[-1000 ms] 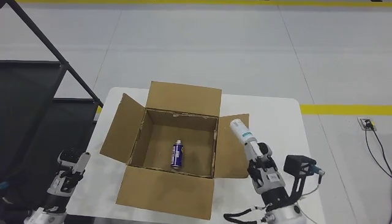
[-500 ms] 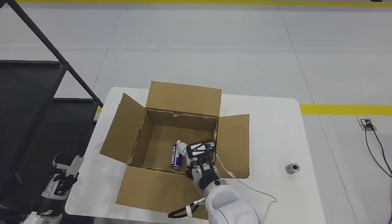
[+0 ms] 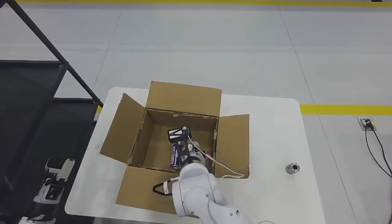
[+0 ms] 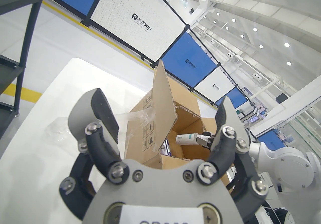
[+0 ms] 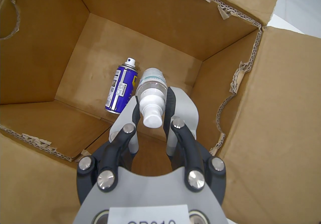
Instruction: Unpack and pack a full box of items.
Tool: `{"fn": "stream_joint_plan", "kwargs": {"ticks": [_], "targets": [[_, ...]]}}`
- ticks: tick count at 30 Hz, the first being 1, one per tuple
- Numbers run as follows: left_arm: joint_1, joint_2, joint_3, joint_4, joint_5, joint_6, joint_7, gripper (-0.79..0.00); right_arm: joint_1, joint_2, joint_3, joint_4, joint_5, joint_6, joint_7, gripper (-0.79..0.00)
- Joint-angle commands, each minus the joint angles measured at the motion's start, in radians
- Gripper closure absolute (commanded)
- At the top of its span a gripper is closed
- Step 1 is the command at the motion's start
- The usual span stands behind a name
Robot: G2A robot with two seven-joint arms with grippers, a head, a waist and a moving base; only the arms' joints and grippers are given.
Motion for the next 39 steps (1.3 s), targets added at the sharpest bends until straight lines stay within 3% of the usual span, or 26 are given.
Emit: {"fn": "stream_joint_plan", "kwargs": {"ticks": [1,8,19,25,30,33,36,39], "targets": [[0.001,0.000,-0.001,0.001,-0.002,-0.002,-0.001,-0.785,0.004,-0.007,0.003,0.006,-0.009,0.002,0.016,-0.292],[0.005,-0.002,-0.005,0.003,-0.006,-0.014,-0.002,-0.785,-0.001,-0.024,0.036,0.008,-0.033,0.001,0.028,-0.305],[0.014,-0.005,-0.005,0.001,0.001,-0.017,0.002,-0.785,-0.068,-0.036,0.106,-0.077,-0.021,-0.027,-0.065,-0.265],[0.017,-0.007,-0.002,-0.007,0.010,-0.013,0.002,-0.785,-0.186,-0.021,0.207,-0.275,-0.037,-0.039,-0.147,-0.302],[0.013,-0.008,0.005,-0.015,0.024,-0.004,-0.005,-0.785,-0.354,0.003,0.392,-0.537,0.004,-0.066,-0.210,-0.342],[0.005,-0.008,0.013,-0.018,0.033,0.003,-0.013,-0.785,-0.425,0.012,0.521,-0.619,0.029,-0.061,-0.239,-0.388],[-0.004,-0.008,0.022,-0.022,0.040,0.012,-0.020,-0.785,-0.463,0.018,0.643,-0.636,0.058,-0.063,-0.226,-0.560],[-0.013,-0.007,0.030,-0.026,0.047,0.019,-0.027,-0.785,-0.462,0.026,0.764,-0.605,0.058,-0.092,-0.130,-0.690]]}}
